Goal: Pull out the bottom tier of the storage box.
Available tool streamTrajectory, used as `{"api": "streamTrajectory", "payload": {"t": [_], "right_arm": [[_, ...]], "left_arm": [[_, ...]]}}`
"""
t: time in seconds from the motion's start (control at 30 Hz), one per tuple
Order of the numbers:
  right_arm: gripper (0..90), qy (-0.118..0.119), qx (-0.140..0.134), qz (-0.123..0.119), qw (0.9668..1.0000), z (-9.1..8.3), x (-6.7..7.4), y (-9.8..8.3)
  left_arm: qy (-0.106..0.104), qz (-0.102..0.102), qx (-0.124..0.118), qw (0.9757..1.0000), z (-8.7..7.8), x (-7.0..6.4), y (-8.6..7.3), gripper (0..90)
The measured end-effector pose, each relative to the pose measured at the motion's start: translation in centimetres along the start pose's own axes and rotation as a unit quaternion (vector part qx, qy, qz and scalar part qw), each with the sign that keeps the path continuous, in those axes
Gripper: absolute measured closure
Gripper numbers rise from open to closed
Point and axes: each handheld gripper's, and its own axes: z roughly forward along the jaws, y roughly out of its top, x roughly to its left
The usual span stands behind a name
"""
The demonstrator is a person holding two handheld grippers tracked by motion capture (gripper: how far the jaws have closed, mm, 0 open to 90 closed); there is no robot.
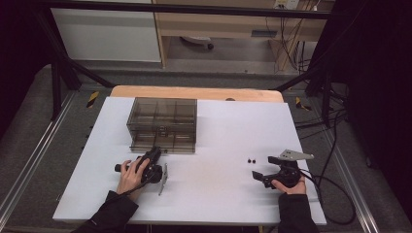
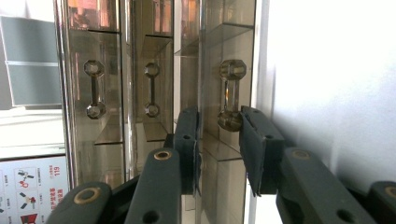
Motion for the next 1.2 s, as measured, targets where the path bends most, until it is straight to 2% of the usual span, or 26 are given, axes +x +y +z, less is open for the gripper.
{"api": "streamTrajectory", "payload": {"t": [1.2], "right_arm": [[0.6, 0.000, 0.002, 0.000, 1.0000, 0.0, 0.0, 0.0]], "left_arm": [[-0.004, -0.004, -0.005, 1.0000, -1.4, -0.4, 0.1, 68.5]]}}
